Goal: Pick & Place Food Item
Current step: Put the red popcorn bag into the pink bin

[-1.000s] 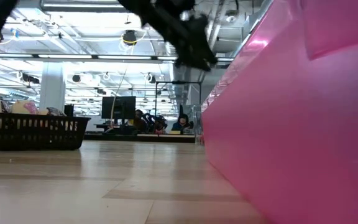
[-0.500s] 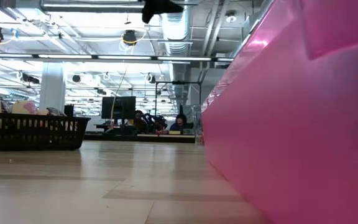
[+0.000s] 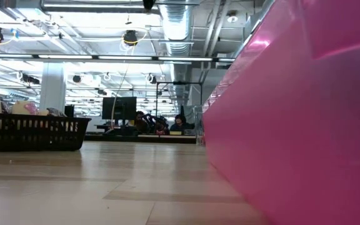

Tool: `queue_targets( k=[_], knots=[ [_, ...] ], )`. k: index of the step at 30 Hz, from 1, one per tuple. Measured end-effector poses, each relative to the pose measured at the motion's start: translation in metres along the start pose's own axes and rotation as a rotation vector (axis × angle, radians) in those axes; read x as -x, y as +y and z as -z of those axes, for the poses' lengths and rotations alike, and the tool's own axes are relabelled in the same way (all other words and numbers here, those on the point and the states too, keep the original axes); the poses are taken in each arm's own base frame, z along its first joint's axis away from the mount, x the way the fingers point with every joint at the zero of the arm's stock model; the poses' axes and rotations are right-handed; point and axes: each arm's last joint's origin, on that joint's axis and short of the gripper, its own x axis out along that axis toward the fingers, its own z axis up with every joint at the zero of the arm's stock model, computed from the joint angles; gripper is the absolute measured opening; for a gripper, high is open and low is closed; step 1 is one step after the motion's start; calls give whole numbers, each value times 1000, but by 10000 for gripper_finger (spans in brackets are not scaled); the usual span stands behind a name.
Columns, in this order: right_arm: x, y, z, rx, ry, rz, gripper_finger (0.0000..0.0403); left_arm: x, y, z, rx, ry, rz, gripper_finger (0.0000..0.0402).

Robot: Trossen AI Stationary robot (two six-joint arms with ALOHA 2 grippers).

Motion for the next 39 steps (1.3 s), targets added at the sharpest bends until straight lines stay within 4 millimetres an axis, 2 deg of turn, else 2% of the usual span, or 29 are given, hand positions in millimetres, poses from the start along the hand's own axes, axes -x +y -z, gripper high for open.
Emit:
queue_targets(
  k=[5, 14, 21, 26, 31, 39],
  knots=[
    [-8, 8, -2, 2, 80, -12, 189, 0, -12, 1, 4, -17, 7, 200],
    [-36, 28, -18, -33, 184, 164, 180, 1, -17, -3, 5, -64, 7, 199],
    [-60, 30, -27, -145, 264, 294, 183, 1, -22, -5, 3, -91, 28, 199],
    [-64, 35, -23, -238, 237, 311, 195, 2, -29, -4, -16, -91, 54, 199],
    [-67, 43, -25, -339, 176, 255, 205, 2, -32, -4, -23, -86, 99, 199],
    [-72, 48, -19, -443, 131, 277, 205, 3, -34, -6, -52, -101, 164, 199]
  ],
)
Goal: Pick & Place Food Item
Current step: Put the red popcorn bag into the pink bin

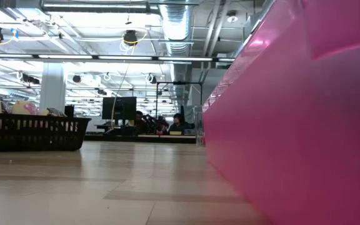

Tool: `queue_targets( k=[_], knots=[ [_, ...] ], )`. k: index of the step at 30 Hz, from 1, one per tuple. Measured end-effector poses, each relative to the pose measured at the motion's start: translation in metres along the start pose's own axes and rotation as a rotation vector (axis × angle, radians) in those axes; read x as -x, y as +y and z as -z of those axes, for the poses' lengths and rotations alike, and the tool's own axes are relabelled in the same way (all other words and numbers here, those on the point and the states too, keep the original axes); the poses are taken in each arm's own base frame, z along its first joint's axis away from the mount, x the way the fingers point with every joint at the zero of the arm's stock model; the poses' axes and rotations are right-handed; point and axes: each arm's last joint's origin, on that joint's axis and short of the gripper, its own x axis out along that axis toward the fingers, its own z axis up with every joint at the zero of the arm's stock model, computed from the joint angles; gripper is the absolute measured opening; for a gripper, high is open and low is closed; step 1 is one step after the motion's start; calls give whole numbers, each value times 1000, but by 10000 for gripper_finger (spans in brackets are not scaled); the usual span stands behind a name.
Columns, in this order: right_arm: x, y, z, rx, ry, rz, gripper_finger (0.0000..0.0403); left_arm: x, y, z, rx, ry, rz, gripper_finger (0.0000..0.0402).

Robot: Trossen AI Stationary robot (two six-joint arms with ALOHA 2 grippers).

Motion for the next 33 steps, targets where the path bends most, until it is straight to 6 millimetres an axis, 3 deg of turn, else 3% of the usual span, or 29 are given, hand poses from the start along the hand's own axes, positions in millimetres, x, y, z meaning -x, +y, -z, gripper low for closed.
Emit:
queue_targets(
  k=[12, 22, 33],
  knots=[
    [-19, 2, 41, -180, -84, 70, 202, 0, -2, -3, -44, -21, 63, 199],
    [-11, 16, 46, -372, -217, -74, 202, 4, -2, -6, -47, -39, 77, 199],
    [-18, 10, 65, -432, -166, -2, 202, 23, 7, -20, -58, -97, 65, 199]
  ],
)
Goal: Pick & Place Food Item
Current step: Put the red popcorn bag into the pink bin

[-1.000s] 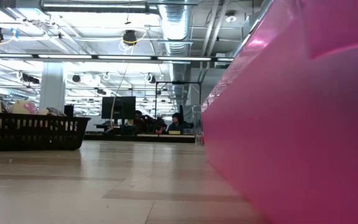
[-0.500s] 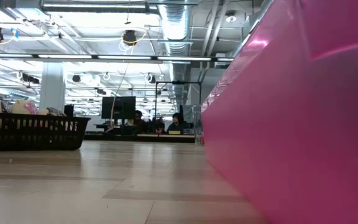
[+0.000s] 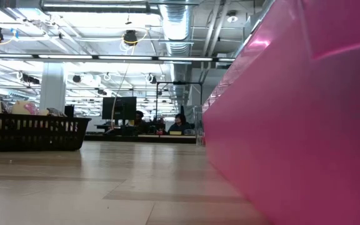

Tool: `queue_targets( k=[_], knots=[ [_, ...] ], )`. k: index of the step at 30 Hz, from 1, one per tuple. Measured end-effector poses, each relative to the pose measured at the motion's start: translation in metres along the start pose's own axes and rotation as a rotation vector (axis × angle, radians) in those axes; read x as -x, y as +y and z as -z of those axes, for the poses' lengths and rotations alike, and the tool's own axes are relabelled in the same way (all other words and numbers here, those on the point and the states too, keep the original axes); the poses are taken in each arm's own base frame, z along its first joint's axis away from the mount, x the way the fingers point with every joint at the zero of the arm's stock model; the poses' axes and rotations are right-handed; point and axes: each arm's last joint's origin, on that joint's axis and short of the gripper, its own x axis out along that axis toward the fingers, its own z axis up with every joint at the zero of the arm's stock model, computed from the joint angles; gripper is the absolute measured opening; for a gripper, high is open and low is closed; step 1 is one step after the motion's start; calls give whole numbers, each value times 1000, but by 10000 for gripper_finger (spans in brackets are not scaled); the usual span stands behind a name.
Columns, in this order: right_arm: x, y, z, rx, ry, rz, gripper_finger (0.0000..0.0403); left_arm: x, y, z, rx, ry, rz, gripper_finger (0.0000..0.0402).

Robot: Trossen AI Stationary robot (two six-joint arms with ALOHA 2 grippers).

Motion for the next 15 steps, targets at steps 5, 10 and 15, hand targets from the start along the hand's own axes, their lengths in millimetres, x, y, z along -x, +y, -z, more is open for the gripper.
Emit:
queue_targets(
  k=[5, 10, 15],
  knots=[
    [-2, -5, 6, -13, 9, 21, 202, 1, 8, -1, -16, 3, 19, 199],
    [-3, -6, 7, -22, 8, 23, 202, 2, 10, -1, -16, 2, 35, 199],
    [-8, -6, 4, -40, 9, 18, 202, 2, 10, -1, -21, 2, 36, 199]
  ],
)
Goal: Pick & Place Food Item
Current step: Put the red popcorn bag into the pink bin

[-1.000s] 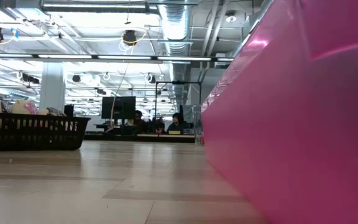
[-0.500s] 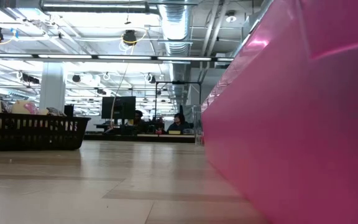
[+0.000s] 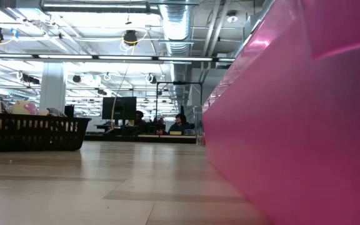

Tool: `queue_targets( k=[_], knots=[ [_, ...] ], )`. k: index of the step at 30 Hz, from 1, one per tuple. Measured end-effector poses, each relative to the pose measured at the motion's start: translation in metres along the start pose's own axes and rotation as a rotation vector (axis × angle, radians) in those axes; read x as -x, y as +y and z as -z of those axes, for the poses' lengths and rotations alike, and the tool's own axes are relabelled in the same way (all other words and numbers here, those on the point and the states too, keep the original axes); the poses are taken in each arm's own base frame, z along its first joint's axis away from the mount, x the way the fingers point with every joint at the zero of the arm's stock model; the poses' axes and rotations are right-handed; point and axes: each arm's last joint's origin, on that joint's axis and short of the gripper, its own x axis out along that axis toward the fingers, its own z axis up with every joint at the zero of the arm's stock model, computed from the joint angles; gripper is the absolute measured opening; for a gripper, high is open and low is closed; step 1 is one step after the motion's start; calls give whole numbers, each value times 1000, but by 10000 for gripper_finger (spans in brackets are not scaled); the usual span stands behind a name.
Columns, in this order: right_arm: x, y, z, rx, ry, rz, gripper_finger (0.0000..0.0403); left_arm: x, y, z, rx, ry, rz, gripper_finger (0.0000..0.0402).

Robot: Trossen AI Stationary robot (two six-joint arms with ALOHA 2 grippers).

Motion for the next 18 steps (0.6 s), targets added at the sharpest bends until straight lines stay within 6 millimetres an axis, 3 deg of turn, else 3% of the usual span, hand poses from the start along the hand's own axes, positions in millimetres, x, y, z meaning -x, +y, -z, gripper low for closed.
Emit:
queue_targets(
  k=[9, 18],
  knots=[
    [-9, 2, -6, -14, 18, -35, 165, 0, -1, 0, 7, 1, 18, 199],
    [-8, 6, -11, 18, -5, -58, 68, 0, -1, 0, 8, 1, 18, 199]
  ],
)
